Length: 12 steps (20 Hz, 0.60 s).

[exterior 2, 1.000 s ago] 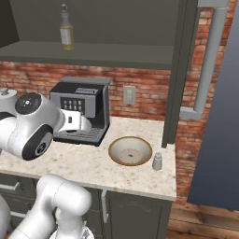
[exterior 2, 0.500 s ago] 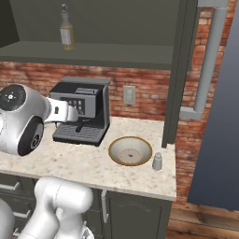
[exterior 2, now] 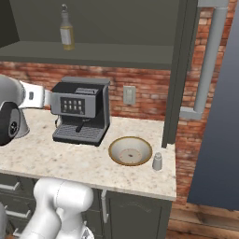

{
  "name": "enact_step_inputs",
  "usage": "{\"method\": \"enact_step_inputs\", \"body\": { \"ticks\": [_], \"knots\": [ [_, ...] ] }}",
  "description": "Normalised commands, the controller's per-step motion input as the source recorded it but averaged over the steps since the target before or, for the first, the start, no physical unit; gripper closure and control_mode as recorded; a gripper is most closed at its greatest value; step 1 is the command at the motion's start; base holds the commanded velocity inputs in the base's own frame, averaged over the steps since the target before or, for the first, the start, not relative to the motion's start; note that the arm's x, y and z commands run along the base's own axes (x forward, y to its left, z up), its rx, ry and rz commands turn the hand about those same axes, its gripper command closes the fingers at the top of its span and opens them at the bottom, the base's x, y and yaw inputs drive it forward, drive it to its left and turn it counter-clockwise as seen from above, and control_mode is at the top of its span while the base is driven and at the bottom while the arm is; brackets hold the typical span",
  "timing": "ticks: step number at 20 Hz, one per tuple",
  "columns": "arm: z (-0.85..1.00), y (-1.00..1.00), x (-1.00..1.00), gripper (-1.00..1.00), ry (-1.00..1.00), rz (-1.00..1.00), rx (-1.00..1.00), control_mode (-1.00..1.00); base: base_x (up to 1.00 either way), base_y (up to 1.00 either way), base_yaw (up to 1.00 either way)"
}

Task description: Retrieve the bottle and the shaker from the cabinet and place them next to the mixing bowl on the counter. Then add garlic from the fridge to the mixing bowl.

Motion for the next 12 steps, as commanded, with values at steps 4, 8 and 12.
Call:
{"method": "enact_step_inputs", "body": {
  "ticks": [4, 8, 12],
  "knots": [
    [0.7, 0.2, -0.04, -1.0, -0.07, 0.0, 0.02, -1.0, 0.0, 0.0, 0.0],
    [0.58, 0.17, 0.0, -1.0, -0.09, 0.0, 0.04, -1.0, 0.0, 0.0, 0.0],
    [0.31, 0.15, 0.26, -1.0, 0.0, 0.0, 0.0, -1.0, 0.0, 0.0, 0.0]
  ]
}}
